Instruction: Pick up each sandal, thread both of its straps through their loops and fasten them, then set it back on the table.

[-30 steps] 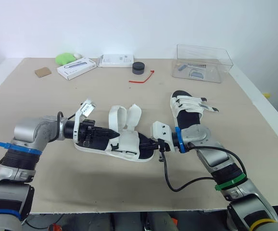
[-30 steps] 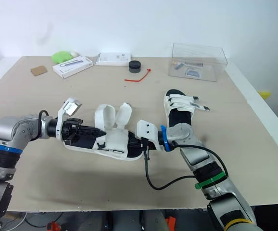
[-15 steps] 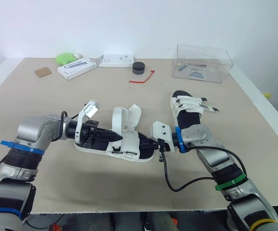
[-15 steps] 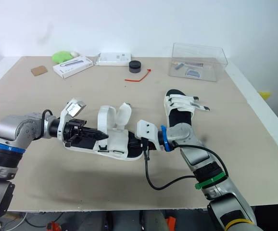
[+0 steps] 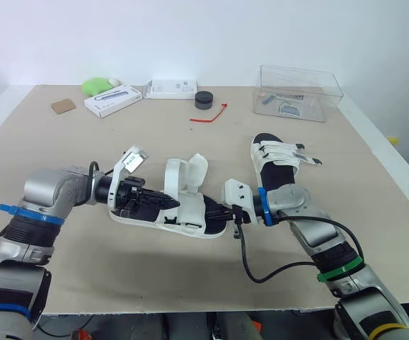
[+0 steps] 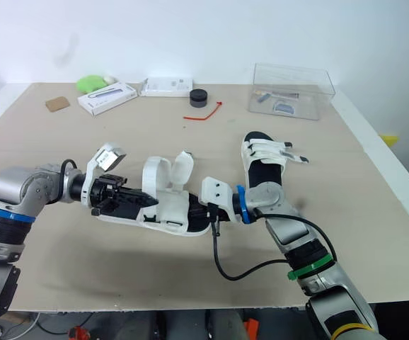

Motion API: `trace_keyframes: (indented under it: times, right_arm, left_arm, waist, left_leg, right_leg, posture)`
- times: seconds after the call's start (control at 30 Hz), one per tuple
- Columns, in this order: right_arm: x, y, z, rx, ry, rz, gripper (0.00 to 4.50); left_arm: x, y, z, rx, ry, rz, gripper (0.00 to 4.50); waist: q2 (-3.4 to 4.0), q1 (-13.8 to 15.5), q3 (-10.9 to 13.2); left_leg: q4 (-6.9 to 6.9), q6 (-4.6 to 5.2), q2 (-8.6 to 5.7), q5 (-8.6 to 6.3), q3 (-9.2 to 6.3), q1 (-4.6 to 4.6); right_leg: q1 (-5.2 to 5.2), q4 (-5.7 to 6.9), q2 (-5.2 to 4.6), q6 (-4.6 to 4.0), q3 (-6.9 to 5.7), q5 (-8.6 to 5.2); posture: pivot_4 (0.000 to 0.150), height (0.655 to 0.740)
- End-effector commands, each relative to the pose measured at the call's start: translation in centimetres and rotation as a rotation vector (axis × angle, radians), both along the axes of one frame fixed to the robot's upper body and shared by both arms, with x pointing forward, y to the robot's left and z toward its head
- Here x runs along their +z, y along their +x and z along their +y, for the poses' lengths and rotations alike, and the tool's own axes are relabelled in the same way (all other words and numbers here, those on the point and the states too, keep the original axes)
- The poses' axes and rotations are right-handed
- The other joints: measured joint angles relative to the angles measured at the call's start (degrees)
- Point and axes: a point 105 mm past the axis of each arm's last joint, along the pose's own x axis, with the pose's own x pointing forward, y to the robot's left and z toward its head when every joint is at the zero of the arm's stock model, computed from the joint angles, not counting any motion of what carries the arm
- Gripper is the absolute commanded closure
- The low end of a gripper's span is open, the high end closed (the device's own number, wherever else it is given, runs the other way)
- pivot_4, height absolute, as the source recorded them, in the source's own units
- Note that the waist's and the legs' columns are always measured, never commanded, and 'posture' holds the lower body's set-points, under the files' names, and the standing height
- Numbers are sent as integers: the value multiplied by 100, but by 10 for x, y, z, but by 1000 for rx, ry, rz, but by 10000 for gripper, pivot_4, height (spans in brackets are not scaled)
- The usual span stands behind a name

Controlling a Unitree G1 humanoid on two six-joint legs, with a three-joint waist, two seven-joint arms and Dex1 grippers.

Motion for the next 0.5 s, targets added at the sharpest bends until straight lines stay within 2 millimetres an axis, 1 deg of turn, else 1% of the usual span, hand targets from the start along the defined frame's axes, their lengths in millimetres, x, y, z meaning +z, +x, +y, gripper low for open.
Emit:
trace_keyframes:
  times: [0.03,0.1,0.33,0.5]
  right_arm:
    - [3,-1,-4,-1,-7,-9,45000]
    - [2,-1,-4,-1,-8,-9,45000]
    - [3,-1,-4,-1,-9,-10,45000]
    - [2,-1,-4,0,-10,-8,45000]
  left_arm:
    - [-3,-1,2,-13,25,-30,44410]
    - [-4,-1,2,-14,25,-30,44410]
    - [-19,6,1,9,69,-81,44410]
    - [-16,9,-4,8,48,-110,44410]
  waist:
    - [0,1,0]
    - [0,1,0]
    - [0,1,0]
    - [0,2,0]
  left_leg:
    - [0,0,0,0,0,0]
    - [0,0,0,0,0,0]
    - [0,1,0,0,0,0]
    - [0,1,-1,0,0,-1]
  right_leg:
    - [0,0,0,0,0,0]
    - [0,0,0,0,-1,0]
    - [0,0,0,0,0,0]
    - [0,0,-1,-1,-1,1]
  posture:
    - [1500,7400]
    - [1500,7400]
    - [1500,7400]
    - [1500,7400]
